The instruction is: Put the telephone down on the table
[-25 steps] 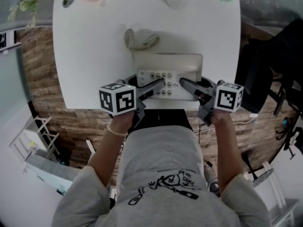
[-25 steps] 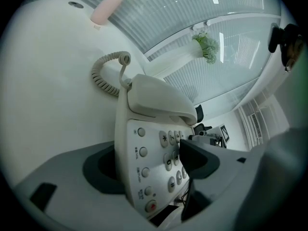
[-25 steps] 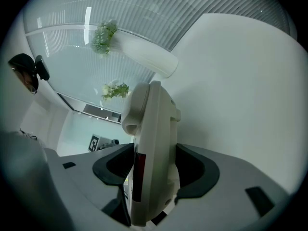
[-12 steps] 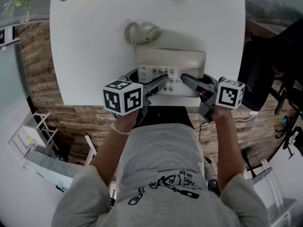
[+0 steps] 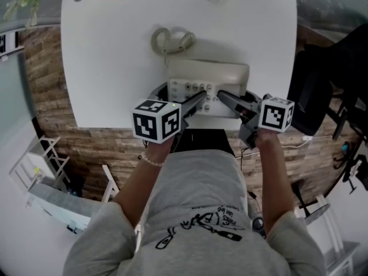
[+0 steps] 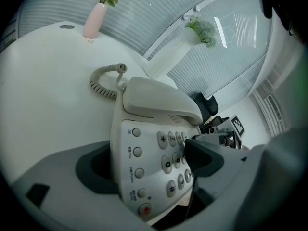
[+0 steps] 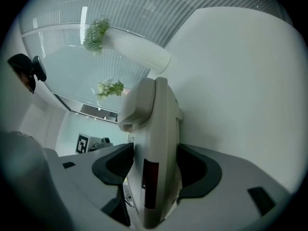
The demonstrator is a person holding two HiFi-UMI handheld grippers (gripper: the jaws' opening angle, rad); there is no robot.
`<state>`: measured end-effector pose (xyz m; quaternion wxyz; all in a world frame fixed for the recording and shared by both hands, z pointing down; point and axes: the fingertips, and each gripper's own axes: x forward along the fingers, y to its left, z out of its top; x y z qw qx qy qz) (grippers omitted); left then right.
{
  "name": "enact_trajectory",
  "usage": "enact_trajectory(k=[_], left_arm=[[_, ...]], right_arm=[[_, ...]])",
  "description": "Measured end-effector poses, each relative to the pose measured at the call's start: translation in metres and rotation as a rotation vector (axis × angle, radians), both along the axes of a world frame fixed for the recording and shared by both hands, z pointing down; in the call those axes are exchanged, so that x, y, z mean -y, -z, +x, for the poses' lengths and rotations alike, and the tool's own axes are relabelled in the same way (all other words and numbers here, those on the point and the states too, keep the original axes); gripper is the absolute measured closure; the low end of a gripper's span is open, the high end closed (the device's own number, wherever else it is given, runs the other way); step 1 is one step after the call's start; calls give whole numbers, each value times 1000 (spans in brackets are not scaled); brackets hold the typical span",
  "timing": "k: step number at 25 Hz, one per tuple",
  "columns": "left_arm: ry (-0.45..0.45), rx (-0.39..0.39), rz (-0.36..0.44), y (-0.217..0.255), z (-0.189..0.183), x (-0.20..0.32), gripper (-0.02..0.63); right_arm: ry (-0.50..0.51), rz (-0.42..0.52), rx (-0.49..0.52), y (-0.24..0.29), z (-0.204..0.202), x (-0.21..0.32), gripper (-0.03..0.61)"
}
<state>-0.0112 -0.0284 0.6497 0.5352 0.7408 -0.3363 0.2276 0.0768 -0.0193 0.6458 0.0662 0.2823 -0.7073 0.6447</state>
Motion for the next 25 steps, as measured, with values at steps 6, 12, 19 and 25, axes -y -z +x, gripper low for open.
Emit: enact_trajectory(k=[6, 12, 19, 25], left_arm=[[11, 38, 15, -1, -4, 0, 182], [22, 55, 23, -2, -3, 1, 175], [31, 76, 22, -3, -6, 1, 169], [36, 100, 25, -6, -7, 1, 163]], right_arm=[[8, 0, -22, 0, -2, 0, 287], [6, -10, -58, -2, 0, 0, 284], [12, -30, -95, -3, -2, -1, 278], [22, -41, -131, -7, 0, -1, 275]])
